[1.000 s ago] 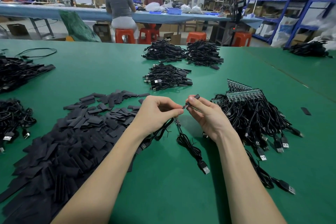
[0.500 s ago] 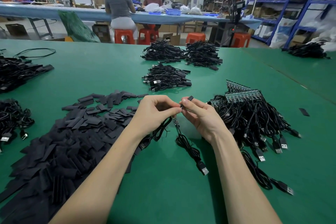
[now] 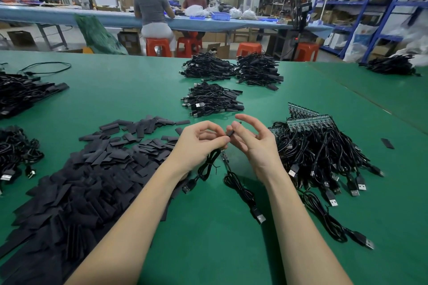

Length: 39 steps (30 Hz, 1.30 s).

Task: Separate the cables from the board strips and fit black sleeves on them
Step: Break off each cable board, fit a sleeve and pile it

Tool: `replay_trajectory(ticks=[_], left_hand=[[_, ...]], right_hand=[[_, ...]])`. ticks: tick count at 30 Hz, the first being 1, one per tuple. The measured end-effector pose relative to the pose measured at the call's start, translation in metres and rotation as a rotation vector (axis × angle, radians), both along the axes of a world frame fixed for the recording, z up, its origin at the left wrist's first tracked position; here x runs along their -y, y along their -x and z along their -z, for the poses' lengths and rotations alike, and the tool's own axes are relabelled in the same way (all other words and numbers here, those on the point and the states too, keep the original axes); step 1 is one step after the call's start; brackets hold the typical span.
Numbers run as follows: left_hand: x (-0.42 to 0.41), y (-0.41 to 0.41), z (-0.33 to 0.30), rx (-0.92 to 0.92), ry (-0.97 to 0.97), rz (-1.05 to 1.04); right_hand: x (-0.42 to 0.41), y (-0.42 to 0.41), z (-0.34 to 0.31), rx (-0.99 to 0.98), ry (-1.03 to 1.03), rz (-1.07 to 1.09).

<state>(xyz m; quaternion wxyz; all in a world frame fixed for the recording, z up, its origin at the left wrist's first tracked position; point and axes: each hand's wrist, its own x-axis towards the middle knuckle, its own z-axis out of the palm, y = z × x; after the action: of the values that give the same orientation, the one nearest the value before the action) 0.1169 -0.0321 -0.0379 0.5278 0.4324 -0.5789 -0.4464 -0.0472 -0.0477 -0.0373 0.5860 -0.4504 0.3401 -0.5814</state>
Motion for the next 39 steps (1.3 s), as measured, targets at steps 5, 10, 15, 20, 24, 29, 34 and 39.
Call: replay_trajectory(ticks=[5, 10, 15, 20, 24, 29, 34, 39], left_hand=[[-0.002, -0.001, -0.003, -0.027, -0.065, 0.023], [-0.003, 0.001, -0.004, -0.048, -0.053, -0.045], [-0.003, 0.002, -0.005, -0.027, -0.038, -0.077], [-0.003, 0.000, -0.006, -0.004, -0.022, -0.090], [-0.002, 0.000, -0.006, -0.004, -0.021, -0.087], [-0.002, -0.001, -0.006, 0.001, -0.020, -0.086], [-0.001, 0.000, -0.006, -0.012, -0.033, -0.101], [-0.001, -0.001, -0.006, -0.002, -0.029, -0.101]], right_hand=[[-0.001, 0.000, -0.001, 0.026, -0.009, 0.047], [-0.001, -0.001, -0.001, 0.069, -0.057, 0.018], [0.001, -0.003, 0.002, 0.137, -0.087, 0.007], [0.000, -0.005, 0.003, 0.144, -0.104, 0.016], [0.000, -0.006, 0.002, 0.149, -0.101, 0.022], [0.000, -0.007, 0.003, 0.130, -0.104, 0.049], [0.001, -0.009, 0.003, 0.129, -0.098, 0.058], [0.001, -0.009, 0.002, 0.115, -0.087, 0.063]])
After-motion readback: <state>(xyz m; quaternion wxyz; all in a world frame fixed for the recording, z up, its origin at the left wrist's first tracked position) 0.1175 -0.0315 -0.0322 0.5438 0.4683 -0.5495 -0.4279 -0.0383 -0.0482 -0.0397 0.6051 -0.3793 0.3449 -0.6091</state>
